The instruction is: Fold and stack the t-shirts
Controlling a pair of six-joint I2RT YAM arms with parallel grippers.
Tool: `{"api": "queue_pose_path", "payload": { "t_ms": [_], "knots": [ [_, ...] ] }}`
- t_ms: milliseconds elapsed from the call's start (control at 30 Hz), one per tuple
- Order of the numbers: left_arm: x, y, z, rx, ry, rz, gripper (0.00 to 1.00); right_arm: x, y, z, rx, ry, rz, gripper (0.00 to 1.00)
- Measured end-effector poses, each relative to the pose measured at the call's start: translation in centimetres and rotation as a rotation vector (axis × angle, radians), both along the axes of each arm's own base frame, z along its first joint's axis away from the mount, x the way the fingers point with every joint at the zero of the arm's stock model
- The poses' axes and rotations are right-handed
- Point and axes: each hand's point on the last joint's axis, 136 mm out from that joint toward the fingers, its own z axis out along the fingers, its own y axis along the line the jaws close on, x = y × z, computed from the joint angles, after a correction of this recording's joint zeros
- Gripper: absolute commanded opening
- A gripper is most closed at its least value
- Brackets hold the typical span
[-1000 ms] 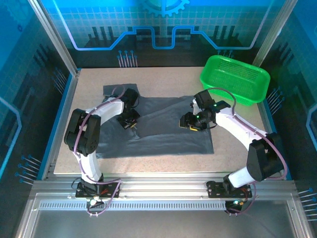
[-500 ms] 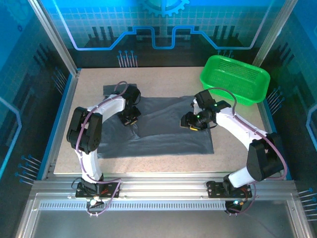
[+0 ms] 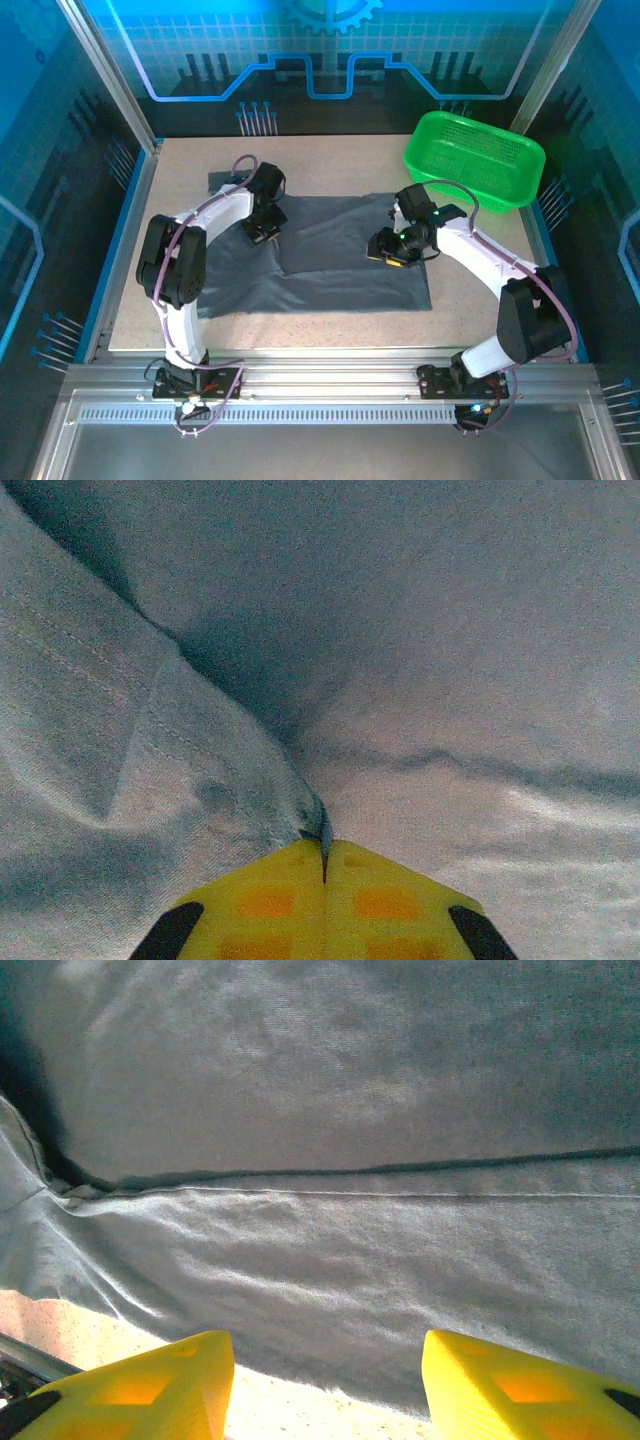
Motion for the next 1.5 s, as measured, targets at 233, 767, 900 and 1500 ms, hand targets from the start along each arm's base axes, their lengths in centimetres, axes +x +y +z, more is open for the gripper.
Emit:
{"api": "queue_pose_path", "payload": {
  "t_ms": [233,767,900,1500],
  "knots": [
    [0.4,-0.3,0.4,-0.015,-0.005,-0.001,0.52,-0.5,-0.9,-1.2,-0.035,0.024,-0.02,0.51],
    [-14.6,8.8,-4.2,-0.079,0.231,0.386,0.27,-3.8,-3.7,-8.6,-0.281,0.253,-0.03,0.46],
    [-15.4,9.3,-4.5,-0.123,0.207,0.473,0.27,-4.6,-3.3,-9.3,-0.327,0.281,-0.007,0.47],
    [-11.2,14.7,2.1,-0.131,-0.004,0.608,0.43,-3.8,1.2,-3.2,-0.19,0.11,0.045,0.58]
  ]
}}
